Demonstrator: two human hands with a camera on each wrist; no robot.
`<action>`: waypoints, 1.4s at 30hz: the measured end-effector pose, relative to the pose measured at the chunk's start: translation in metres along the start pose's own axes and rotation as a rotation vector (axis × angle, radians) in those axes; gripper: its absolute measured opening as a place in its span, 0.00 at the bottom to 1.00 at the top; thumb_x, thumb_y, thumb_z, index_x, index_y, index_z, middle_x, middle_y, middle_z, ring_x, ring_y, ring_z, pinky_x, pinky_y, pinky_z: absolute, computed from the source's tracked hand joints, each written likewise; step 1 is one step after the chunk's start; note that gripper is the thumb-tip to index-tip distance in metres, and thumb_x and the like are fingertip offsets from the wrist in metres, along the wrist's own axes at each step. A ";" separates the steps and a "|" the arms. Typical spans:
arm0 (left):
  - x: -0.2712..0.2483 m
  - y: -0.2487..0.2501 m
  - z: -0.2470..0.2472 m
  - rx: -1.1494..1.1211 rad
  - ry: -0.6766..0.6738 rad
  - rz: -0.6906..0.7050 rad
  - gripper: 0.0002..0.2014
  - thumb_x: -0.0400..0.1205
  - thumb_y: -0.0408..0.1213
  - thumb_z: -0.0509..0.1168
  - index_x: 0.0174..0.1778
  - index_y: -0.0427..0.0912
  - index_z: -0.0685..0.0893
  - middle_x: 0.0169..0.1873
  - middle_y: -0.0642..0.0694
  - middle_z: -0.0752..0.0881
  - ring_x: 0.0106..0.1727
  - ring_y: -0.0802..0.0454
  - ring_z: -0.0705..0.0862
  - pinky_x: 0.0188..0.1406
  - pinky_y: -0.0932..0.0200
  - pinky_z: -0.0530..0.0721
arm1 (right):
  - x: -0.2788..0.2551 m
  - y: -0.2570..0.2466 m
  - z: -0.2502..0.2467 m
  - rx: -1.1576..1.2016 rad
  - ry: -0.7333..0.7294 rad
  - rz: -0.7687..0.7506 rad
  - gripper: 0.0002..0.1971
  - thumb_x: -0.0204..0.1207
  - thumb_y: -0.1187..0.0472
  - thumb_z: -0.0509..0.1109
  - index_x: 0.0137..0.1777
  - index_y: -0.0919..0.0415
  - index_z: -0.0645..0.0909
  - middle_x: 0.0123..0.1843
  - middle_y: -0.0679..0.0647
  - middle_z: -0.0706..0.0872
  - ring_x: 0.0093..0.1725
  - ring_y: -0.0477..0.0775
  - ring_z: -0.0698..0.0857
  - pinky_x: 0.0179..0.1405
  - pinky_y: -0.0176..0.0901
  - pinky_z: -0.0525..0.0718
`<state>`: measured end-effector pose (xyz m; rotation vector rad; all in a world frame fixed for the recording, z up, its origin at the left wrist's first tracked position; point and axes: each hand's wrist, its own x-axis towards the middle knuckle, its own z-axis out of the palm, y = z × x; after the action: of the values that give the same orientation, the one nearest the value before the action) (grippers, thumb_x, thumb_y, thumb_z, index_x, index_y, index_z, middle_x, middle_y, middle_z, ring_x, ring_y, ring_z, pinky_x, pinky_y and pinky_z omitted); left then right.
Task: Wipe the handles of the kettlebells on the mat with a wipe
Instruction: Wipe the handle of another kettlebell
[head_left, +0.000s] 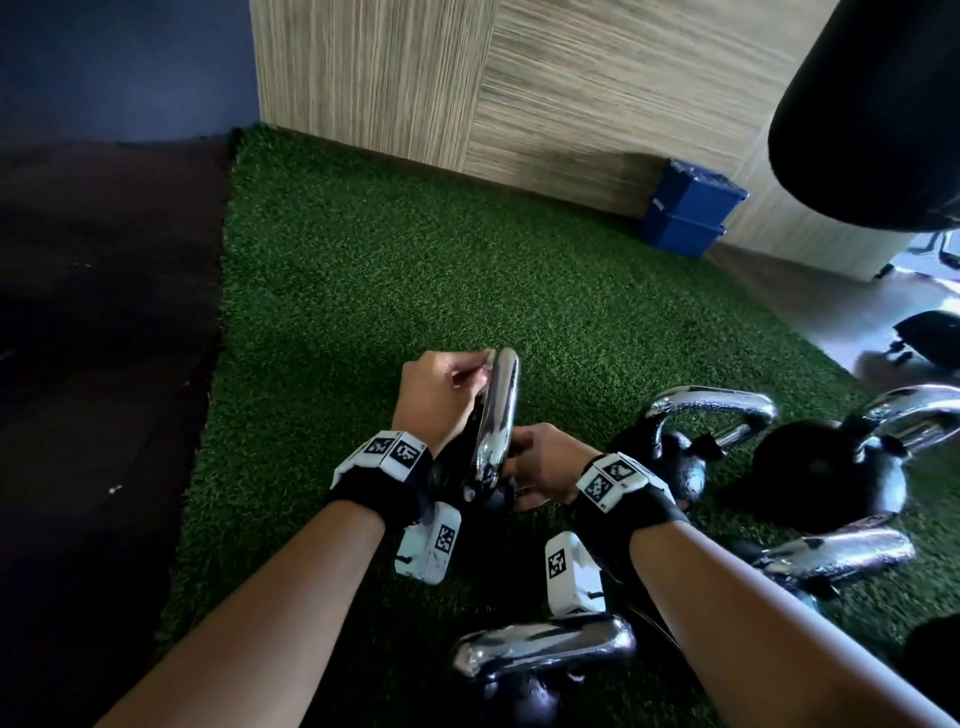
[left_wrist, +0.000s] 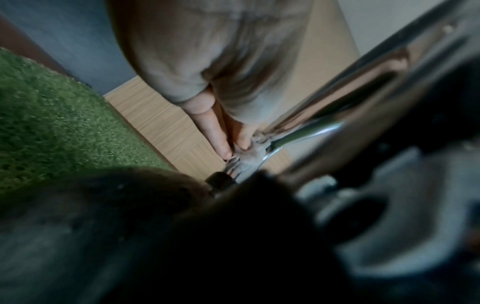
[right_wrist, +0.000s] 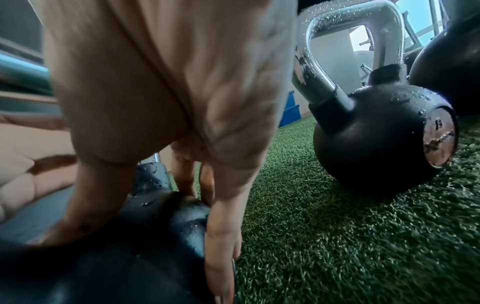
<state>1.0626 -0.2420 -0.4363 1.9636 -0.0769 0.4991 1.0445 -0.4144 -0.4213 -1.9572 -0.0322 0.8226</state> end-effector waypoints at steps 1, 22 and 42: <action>0.000 0.000 0.001 -0.011 0.002 -0.010 0.10 0.82 0.34 0.76 0.59 0.43 0.94 0.51 0.49 0.95 0.37 0.77 0.84 0.47 0.81 0.83 | -0.001 -0.001 0.000 -0.007 -0.002 0.000 0.15 0.68 0.67 0.75 0.55 0.56 0.88 0.45 0.60 0.93 0.35 0.53 0.90 0.27 0.42 0.87; -0.007 0.013 -0.047 -0.793 -0.409 -0.402 0.10 0.65 0.32 0.80 0.42 0.41 0.97 0.45 0.39 0.95 0.45 0.51 0.95 0.42 0.63 0.92 | 0.005 0.001 -0.005 0.033 -0.014 0.013 0.14 0.65 0.66 0.77 0.52 0.58 0.88 0.37 0.53 0.93 0.30 0.48 0.90 0.32 0.47 0.91; -0.085 0.016 -0.081 -0.413 -0.435 -0.114 0.15 0.69 0.38 0.83 0.51 0.42 0.96 0.46 0.48 0.96 0.51 0.51 0.95 0.55 0.63 0.90 | 0.008 -0.002 -0.005 -0.032 0.010 0.041 0.17 0.61 0.64 0.79 0.52 0.57 0.89 0.41 0.57 0.94 0.34 0.51 0.92 0.34 0.47 0.93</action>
<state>0.9557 -0.1922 -0.4259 1.6263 -0.3158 -0.0293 1.0546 -0.4143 -0.4222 -1.9981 0.0001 0.8437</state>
